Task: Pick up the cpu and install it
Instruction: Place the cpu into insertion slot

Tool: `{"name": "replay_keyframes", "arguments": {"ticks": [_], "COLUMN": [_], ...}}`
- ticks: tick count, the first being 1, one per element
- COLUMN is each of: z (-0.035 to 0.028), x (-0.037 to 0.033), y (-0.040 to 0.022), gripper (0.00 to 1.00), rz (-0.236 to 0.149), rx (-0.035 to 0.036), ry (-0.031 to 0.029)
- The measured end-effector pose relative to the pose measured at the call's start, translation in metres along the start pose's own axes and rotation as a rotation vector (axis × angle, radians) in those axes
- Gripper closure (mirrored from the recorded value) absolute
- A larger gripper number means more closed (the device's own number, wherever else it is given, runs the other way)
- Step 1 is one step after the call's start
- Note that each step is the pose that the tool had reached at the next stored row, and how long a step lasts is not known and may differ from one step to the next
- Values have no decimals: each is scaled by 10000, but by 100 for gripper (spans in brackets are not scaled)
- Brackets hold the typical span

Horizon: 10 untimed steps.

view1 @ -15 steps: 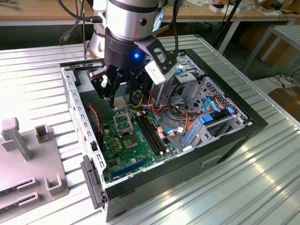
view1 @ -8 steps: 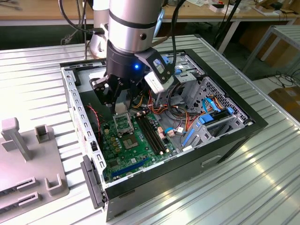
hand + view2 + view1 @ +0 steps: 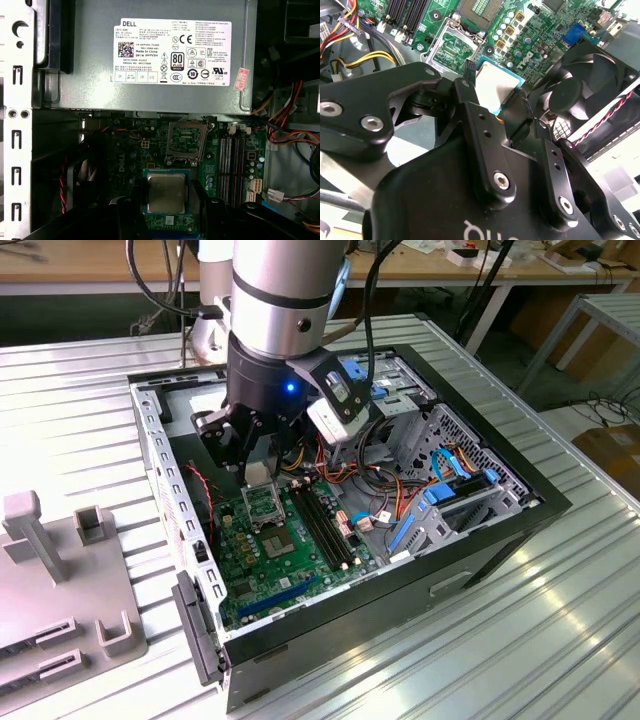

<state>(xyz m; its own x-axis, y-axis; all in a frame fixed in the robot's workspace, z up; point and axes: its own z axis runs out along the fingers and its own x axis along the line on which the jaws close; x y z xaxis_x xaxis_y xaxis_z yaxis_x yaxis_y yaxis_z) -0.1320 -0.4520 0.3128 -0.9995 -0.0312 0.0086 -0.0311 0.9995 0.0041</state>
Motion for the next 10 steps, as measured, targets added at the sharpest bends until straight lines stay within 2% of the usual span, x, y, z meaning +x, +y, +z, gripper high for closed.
{"name": "replay_keyframes", "arguments": {"ticks": [3, 5, 10], "z": [0, 22, 120], "x": [0, -1, -39], "y": [0, 0, -14], "gripper": [53, 53, 53], "rz": [0, 0, 1], "rx": [0, -1, 5], "ry": [0, -9, -8]}}
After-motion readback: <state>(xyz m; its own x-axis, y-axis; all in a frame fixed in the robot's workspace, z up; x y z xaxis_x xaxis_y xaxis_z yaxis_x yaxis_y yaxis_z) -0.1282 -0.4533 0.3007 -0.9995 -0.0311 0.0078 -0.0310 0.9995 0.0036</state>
